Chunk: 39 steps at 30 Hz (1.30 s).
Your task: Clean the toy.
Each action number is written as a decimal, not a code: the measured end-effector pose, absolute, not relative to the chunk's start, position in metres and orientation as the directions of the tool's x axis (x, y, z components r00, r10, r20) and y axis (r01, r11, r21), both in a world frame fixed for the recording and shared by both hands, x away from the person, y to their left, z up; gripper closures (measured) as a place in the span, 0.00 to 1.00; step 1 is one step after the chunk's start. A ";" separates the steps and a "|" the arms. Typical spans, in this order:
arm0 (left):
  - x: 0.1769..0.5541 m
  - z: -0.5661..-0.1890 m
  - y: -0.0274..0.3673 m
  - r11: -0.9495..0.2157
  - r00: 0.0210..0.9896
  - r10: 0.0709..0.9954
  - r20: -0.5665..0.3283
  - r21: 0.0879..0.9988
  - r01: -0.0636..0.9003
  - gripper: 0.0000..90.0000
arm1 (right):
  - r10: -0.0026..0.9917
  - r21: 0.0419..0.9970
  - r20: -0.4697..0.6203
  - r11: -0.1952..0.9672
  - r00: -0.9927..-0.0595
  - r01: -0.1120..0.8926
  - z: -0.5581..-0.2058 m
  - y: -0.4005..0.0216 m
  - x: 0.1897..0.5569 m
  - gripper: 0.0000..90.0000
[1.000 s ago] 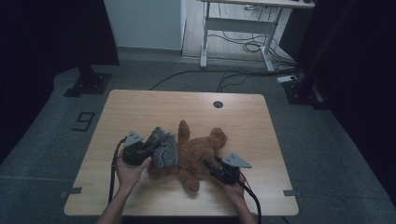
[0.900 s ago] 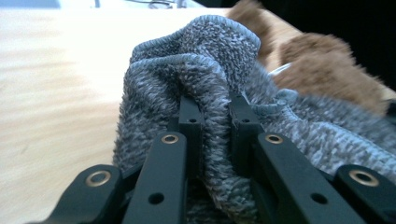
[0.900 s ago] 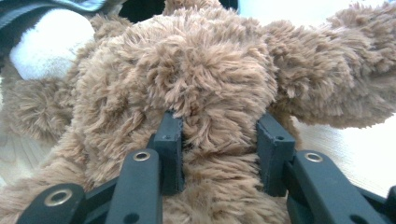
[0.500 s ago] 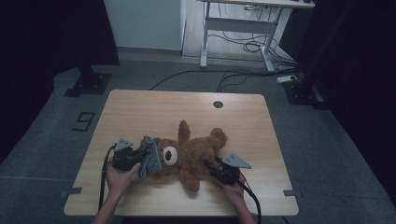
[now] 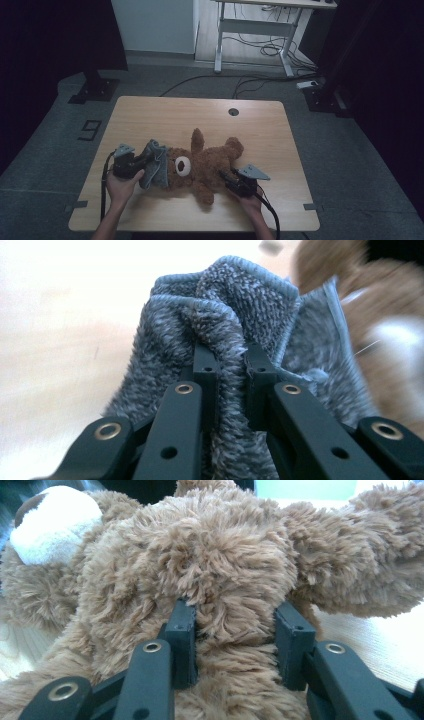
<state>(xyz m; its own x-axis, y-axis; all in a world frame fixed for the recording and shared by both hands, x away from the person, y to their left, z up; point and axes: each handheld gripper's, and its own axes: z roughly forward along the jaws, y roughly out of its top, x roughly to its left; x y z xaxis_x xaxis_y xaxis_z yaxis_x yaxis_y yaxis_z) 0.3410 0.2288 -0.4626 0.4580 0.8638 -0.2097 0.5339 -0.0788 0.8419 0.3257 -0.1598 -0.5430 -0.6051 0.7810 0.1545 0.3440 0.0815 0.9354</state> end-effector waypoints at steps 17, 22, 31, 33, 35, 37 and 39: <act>0.378 -0.452 0.125 -0.268 0.588 0.801 -0.113 0.811 0.521 0.90 | 0.797 0.941 0.126 0.092 -0.591 0.325 -0.542 -0.159 0.324 0.69; 0.375 -0.463 0.131 -0.236 0.583 0.798 -0.151 0.812 0.534 0.91 | 0.791 0.940 0.134 0.089 -0.596 0.329 -0.541 -0.159 0.323 0.68; 0.355 -0.477 0.137 -0.204 0.601 0.781 -0.168 0.842 0.500 0.92 | 0.757 0.927 0.180 0.083 -0.628 0.366 -0.524 -0.173 0.322 0.41; 0.353 -0.478 0.138 -0.202 0.604 0.779 -0.168 0.845 0.496 0.92 | 0.756 0.929 0.196 0.060 -0.624 0.365 -0.515 -0.178 0.322 0.33; 0.349 -0.479 0.139 -0.199 0.608 0.776 -0.169 0.848 0.491 0.92 | 0.754 0.923 0.216 0.050 -0.621 0.382 -0.507 -0.179 0.322 0.26; 0.345 -0.480 0.139 -0.199 0.612 0.773 -0.166 0.853 0.482 0.92 | 0.738 0.915 0.242 0.042 -0.630 0.401 -0.505 -0.179 0.323 0.24; 0.341 -0.481 0.139 -0.197 0.618 0.768 -0.166 0.858 0.475 0.92 | 0.721 0.898 0.265 0.057 -0.641 0.436 -0.504 -0.172 0.329 0.17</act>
